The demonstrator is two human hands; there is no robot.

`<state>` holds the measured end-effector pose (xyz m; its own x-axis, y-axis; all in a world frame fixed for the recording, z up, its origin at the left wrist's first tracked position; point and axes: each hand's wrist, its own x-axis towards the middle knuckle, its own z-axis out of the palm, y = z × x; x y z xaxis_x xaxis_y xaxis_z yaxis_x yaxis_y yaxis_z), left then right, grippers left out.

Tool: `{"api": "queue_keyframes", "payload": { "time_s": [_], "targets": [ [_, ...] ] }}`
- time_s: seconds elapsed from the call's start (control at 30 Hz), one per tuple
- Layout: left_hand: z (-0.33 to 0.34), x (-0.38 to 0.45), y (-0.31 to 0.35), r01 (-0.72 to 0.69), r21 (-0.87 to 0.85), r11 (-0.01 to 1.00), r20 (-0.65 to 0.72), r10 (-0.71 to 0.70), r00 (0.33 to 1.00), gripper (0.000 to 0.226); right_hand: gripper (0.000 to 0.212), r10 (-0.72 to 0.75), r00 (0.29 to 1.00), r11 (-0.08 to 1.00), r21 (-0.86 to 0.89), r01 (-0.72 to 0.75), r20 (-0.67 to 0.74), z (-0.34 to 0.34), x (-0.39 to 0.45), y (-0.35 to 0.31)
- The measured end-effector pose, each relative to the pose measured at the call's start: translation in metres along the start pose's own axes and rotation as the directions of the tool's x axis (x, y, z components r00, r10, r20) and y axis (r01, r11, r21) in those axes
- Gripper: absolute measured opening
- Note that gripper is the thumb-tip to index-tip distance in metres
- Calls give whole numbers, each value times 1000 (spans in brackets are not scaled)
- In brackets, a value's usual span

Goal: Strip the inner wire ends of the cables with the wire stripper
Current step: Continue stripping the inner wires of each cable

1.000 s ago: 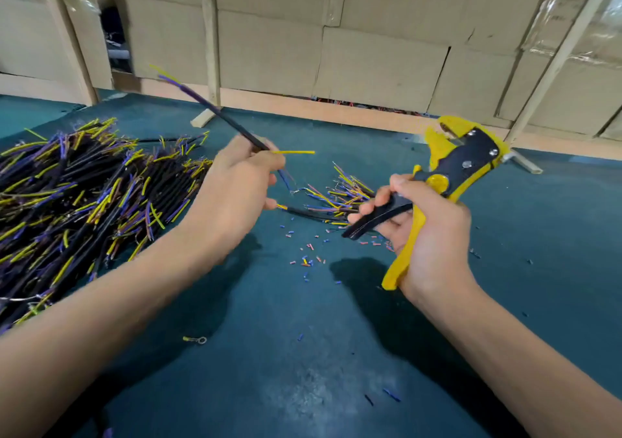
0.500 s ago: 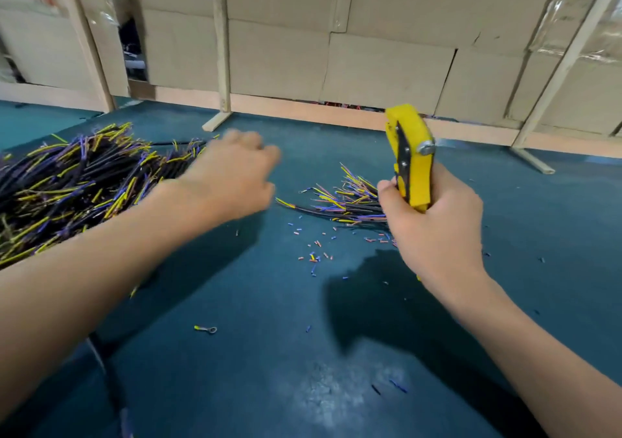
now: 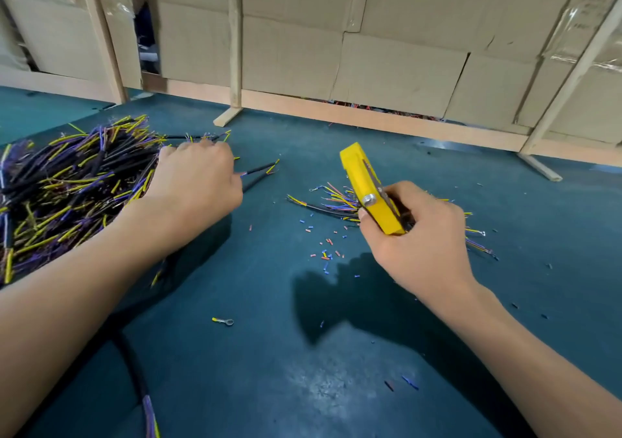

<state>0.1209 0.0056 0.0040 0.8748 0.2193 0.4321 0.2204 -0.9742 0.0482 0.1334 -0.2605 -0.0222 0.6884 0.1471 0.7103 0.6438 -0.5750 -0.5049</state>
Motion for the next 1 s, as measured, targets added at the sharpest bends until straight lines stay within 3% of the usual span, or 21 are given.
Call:
{"api": "queue_keyframes", "payload": {
  "time_s": [0.23,0.33,0.4,0.53,0.6,0.67,0.77,0.83,1.0],
  "targets": [
    [-4,-2,10,-178,-435,883,-324,31,945,14,36,269,963,918,298,-261,14,-3,6,-3],
    [-8,-11,20,-398,-486,778,-553,79,829,14,30,347,934,814,466,-345,86,-7,10,-5],
    [-12,-17,31,-536,-418,733,-687,131,715,14,24,400,900,701,576,-421,171,-9,12,-9],
    [-15,-30,50,-767,-295,570,-776,326,541,11,24,416,837,262,835,-484,355,-13,19,-18],
    [-12,-35,55,-840,-287,461,-745,444,498,7,18,385,862,224,873,-433,328,-17,23,-17],
    [-8,-39,59,-860,-365,356,-703,500,505,10,13,370,879,238,884,-403,301,-21,25,-16],
    [2,-43,67,-710,-681,177,-601,419,681,45,15,379,856,149,889,-433,353,-24,25,-16],
    [5,-44,70,-630,-769,107,-539,421,730,55,16,382,840,107,884,-454,385,-22,23,-17],
    [-1,-46,72,-767,-590,252,-560,557,614,43,24,375,811,92,853,-514,449,-18,18,-20]
  ]
}}
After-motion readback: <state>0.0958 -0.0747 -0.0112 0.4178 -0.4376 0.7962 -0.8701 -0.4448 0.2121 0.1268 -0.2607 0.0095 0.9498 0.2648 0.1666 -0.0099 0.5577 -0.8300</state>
